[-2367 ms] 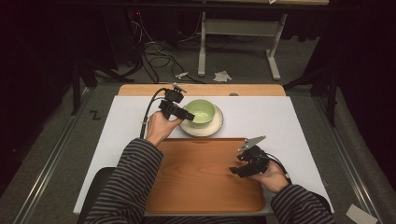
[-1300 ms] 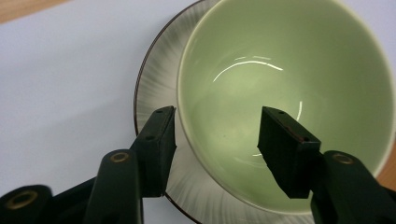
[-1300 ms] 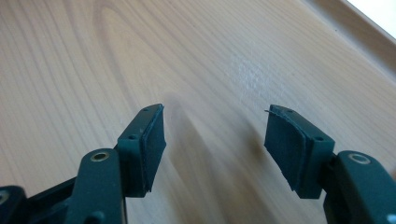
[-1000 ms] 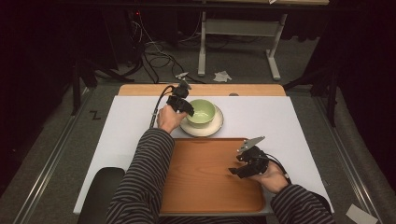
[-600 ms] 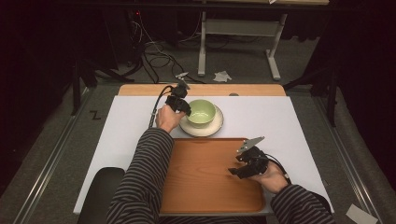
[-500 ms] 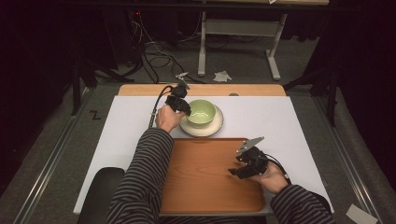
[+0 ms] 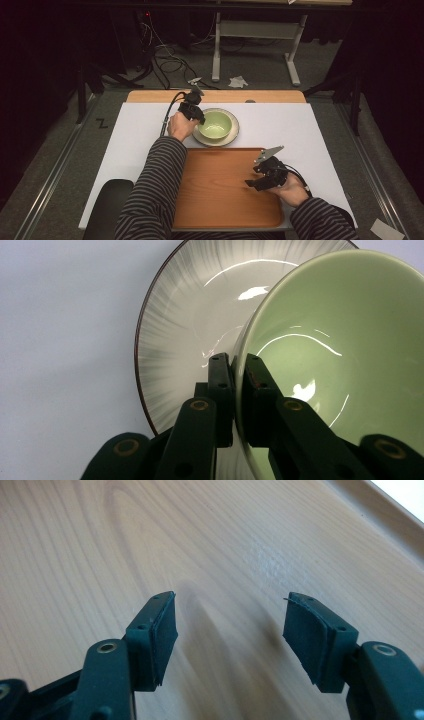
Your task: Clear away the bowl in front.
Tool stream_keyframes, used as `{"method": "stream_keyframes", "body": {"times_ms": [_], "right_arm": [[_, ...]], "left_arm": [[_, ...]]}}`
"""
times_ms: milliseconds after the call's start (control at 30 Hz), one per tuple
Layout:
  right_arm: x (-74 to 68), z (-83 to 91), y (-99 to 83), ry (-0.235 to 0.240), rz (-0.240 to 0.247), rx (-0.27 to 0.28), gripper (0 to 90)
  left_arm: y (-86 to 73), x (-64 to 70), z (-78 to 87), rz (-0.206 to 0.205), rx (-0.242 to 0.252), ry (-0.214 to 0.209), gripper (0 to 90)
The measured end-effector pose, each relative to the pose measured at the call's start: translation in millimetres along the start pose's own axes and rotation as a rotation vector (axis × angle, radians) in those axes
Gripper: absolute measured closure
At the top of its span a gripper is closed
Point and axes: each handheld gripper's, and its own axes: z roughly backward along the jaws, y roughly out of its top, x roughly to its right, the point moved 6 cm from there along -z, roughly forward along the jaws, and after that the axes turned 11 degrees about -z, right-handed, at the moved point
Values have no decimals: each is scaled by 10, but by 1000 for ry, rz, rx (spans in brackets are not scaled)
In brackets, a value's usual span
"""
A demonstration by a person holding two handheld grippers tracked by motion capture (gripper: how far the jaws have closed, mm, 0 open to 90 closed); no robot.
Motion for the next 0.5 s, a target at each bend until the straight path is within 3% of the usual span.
{"method": "stream_keyframes", "body": {"times_ms": [267, 433, 467, 500], "right_arm": [[0, 3, 1, 1, -3, 1, 397], [2, 8, 1, -1, -4, 2, 397], [2, 6, 1, -1, 2, 3, 397], [-1, 7, 1, -1, 3, 4, 397]], "left_arm": [[2, 6, 6, 5, -4, -12, 849], [-6, 7, 33, -21, -12, -17, 847], [20, 42, 27, 7, 27, -14, 846], [27, 49, 34, 11, 33, -15, 846]]}}
